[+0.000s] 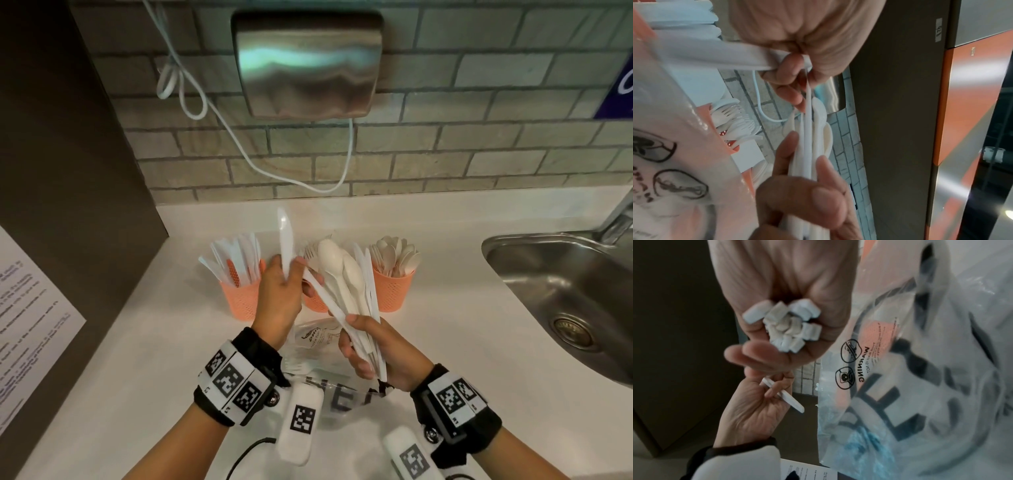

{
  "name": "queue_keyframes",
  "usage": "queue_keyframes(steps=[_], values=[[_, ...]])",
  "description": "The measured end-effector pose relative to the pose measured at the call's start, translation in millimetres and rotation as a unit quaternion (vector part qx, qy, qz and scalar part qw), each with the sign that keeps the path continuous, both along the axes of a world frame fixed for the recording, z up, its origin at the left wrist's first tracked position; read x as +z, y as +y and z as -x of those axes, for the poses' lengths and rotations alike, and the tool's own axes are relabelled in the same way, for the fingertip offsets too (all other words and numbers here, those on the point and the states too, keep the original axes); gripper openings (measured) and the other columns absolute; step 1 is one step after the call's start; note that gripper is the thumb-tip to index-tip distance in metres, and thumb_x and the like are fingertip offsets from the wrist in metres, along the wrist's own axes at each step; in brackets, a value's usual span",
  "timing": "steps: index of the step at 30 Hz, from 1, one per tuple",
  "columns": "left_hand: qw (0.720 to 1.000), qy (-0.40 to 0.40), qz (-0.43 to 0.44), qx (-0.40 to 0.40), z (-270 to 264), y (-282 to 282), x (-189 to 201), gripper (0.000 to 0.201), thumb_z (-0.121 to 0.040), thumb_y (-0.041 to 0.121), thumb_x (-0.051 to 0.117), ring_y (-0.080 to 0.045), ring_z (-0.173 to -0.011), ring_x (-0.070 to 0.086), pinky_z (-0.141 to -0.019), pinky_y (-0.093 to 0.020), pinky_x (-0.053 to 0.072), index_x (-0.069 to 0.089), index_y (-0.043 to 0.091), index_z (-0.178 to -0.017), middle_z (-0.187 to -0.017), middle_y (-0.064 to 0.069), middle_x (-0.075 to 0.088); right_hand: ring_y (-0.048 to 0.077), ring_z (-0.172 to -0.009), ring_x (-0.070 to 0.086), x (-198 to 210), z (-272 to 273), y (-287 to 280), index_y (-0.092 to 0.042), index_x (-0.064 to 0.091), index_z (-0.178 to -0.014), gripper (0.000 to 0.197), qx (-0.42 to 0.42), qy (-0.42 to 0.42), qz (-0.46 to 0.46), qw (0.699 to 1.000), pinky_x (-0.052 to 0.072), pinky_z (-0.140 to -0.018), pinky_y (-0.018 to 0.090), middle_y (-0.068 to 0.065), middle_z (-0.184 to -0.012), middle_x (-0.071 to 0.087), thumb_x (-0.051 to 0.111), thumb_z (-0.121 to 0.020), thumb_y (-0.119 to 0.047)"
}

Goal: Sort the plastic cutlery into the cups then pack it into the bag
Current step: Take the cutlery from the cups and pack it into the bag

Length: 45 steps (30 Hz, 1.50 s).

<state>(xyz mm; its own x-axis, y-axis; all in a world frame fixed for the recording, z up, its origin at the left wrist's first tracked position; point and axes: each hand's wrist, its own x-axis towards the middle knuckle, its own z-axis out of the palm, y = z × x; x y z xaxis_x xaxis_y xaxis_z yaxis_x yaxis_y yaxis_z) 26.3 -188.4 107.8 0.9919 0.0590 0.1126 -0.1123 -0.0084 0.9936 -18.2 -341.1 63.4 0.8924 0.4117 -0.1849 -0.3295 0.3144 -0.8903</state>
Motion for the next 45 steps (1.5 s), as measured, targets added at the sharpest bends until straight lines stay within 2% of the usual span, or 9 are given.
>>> queue_keyframes(steps=[5,8,14,17,20,28,34,37,45], values=[[0.993,-0.014,0.088,0.078,-16.9,17.4,16.1,0.014,-0.099,0.018,0.037,-0.004,-0.038,0.047,-0.04,-0.019,0.037,0.045,0.017,-0.087,-0.042,0.005,0.052,0.009,-0.03,0.041,-3.3,-2.5,-4.1,-0.013,0.054,-0.102,0.027,-0.009,0.036,-0.031,0.999,0.035,-0.032,0.015,0.002,-0.052,0.055,0.051,-0.079,-0.027],[0.988,0.058,0.139,0.038,-23.8,25.1,16.8,0.01,-0.098,0.018,0.04,-0.008,-0.039,0.044,-0.044,-0.023,0.039,0.05,0.016,-0.096,-0.051,0.004,0.038,0.004,-0.029,0.034,-6.6,-4.2,-6.8,-0.016,0.054,-0.101,0.035,0.03,0.066,-0.083,0.994,0.03,-0.03,0.012,-0.003,-0.048,0.047,0.068,-0.074,-0.032],[0.992,0.091,0.005,-0.082,-3.0,9.8,-5.2,0.003,-0.091,0.017,0.054,0.0,-0.031,0.026,-0.032,-0.013,0.021,0.058,0.016,-0.09,-0.041,0.013,0.036,0.002,-0.03,0.037,-7.9,-10.4,-3.4,-0.018,0.068,-0.091,0.03,0.105,0.102,-0.176,0.974,0.03,-0.028,0.013,-0.005,-0.046,0.043,0.08,-0.065,-0.028],[0.998,0.056,-0.012,-0.037,0.1,1.2,-15.0,0.016,-0.082,0.018,0.068,0.002,-0.032,0.04,-0.034,-0.008,0.028,0.057,0.011,-0.091,-0.053,0.011,0.05,0.003,-0.029,0.036,-8.0,-11.0,0.8,-0.017,0.066,-0.092,0.036,0.102,0.112,-0.176,0.973,0.031,-0.028,0.013,-0.004,-0.046,0.043,0.082,-0.062,-0.028],[0.999,0.014,-0.043,-0.001,-0.8,-1.1,-18.9,0.019,-0.078,0.015,0.072,0.0,-0.054,0.052,-0.042,-0.005,0.036,0.056,0.012,-0.09,-0.071,0.002,0.057,0.003,-0.029,0.035,-9.2,-11.0,3.3,-0.015,0.058,-0.097,0.048,0.09,0.111,-0.159,0.977,0.031,-0.028,0.013,-0.003,-0.046,0.043,0.084,-0.059,-0.029],[0.995,0.004,-0.099,0.017,-11.9,3.9,-18.3,0.021,-0.078,0.008,0.069,-0.005,-0.064,0.055,-0.055,-0.006,0.043,0.06,0.011,-0.097,-0.068,0.006,0.056,0.005,-0.031,0.032,-5.1,-9.4,7.0,-0.013,0.051,-0.105,0.026,0.042,0.089,-0.031,0.995,0.03,-0.031,0.014,-0.003,-0.048,0.043,0.05,-0.082,-0.026],[0.997,0.055,-0.033,0.033,-16.6,4.9,-12.8,0.017,-0.087,0.004,0.056,-0.006,-0.05,0.04,-0.04,-0.009,0.03,0.054,0.016,-0.074,-0.059,0.003,0.045,0.004,-0.034,0.037,-1.8,-5.7,9.1,-0.008,0.047,-0.09,0.016,0.03,0.081,-0.03,0.996,0.03,-0.03,0.013,-0.002,-0.051,0.048,0.049,-0.087,-0.024],[0.996,0.072,-0.001,0.043,-13.5,5.3,-8.8,0.012,-0.092,0.008,0.048,-0.005,-0.044,0.043,-0.035,-0.01,0.028,0.053,0.011,-0.081,-0.059,0.0,0.043,0.005,-0.034,0.038,-1.2,-4.7,9.7,-0.009,0.044,-0.083,0.015,0.008,0.068,-0.004,0.998,0.029,-0.03,0.014,0.0,-0.054,0.05,0.042,-0.093,-0.02],[0.997,0.064,0.04,-0.021,12.0,-9.7,-14.7,0.013,-0.087,0.012,0.062,0.003,-0.039,0.045,-0.037,-0.008,0.032,0.058,0.018,-0.077,-0.059,0.003,0.053,0.009,-0.033,0.039,4.1,-5.1,15.3,-0.006,0.047,-0.083,0.017,-0.046,0.014,0.057,0.997,0.03,-0.033,0.015,0.004,-0.053,0.054,0.043,-0.096,-0.017]])
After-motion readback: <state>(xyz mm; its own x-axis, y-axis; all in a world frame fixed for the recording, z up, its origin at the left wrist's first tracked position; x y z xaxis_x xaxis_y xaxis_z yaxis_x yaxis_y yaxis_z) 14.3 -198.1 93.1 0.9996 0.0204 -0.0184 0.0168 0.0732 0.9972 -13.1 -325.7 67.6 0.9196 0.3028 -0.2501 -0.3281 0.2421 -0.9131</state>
